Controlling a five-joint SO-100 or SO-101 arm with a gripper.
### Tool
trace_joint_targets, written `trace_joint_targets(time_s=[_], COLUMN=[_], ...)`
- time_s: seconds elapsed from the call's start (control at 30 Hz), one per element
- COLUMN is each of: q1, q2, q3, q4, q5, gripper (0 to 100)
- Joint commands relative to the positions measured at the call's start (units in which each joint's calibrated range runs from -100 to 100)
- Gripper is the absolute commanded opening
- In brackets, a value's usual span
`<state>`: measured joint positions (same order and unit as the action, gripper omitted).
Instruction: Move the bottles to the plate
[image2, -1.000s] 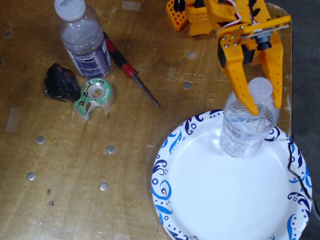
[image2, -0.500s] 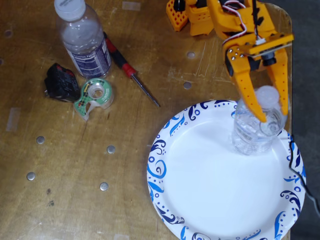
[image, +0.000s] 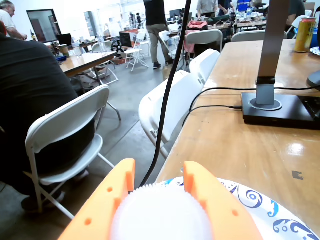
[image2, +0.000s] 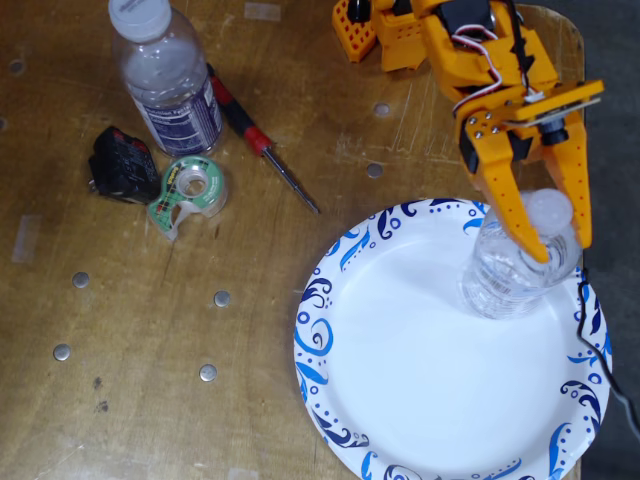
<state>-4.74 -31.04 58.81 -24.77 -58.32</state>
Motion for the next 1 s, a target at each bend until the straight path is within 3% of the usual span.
trace_joint_targets(time_s=[0.0, 0.4, 0.6, 0.97], q1=[0.16, 0.27, -1.46, -2.65], q2=[0.1, 0.1, 0.18, 0.1], q3=[-2.78, -2.33, -3.59, -4.13], q4=[-0.82, -0.82, -0.73, -0.82], q5=[0.58, 0.58, 0.73, 2.56], gripper=[8, 8, 16, 17])
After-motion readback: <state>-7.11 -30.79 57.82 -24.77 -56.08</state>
